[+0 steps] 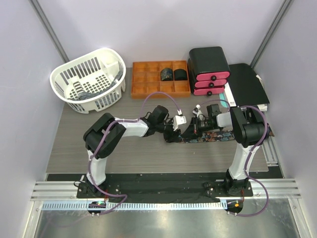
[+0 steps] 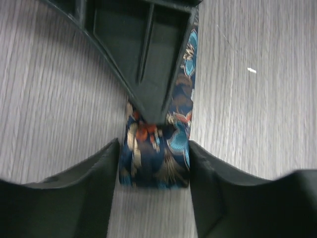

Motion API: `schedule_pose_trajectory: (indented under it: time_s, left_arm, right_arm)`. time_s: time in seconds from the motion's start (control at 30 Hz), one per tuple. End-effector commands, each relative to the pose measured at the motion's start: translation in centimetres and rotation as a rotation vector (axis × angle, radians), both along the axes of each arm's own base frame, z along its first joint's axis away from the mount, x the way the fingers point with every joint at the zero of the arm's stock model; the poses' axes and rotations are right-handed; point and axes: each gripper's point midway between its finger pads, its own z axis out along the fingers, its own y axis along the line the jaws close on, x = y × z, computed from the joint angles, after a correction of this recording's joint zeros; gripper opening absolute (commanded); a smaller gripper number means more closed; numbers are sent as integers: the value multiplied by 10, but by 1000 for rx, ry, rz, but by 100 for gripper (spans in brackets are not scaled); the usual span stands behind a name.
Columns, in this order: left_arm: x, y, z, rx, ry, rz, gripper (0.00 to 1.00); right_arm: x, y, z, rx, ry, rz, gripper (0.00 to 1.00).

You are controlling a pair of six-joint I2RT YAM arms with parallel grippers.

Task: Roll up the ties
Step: Roll the tie at the center of the board.

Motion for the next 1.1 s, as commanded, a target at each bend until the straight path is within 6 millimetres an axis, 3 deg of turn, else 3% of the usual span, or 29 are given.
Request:
schedule_pose_trajectory:
  time_s: [0.0, 0.03, 0.1, 0.13, 0.23, 0.37, 0.53, 0.9, 1.07]
  left_arm:
    - [-5, 13, -22, 134, 6, -21, 39]
    - [-3, 17, -23, 158, -17, -27, 35]
    - [-10, 38, -29, 254, 0, -28, 26]
    - [-12, 44, -32, 282, -2, -29, 25]
    - [-19, 62, -36, 361, 1, -31, 23]
    - [-19, 74, -42, 424, -1, -10, 23]
    - [-16, 73, -45, 441, -3, -4, 23]
    - [-13, 71, -48, 448, -8, -5, 25]
    - [-14, 73, -51, 459, -6, -4, 26]
  right_arm:
    - [5, -1, -31, -139, -4, -31, 7]
    - [8, 1, -28, -130, -3, -38, 17]
    - [16, 2, -18, -112, -22, -36, 25]
    - [12, 1, -13, -105, -2, -26, 35]
    - [17, -2, 14, -101, -62, -1, 50]
    - [21, 3, 42, -74, -99, -6, 56]
    - [20, 18, 49, -49, -91, -27, 49]
    - [9, 44, 42, -42, -39, -30, 35]
    - [7, 43, 42, -50, -39, -20, 10]
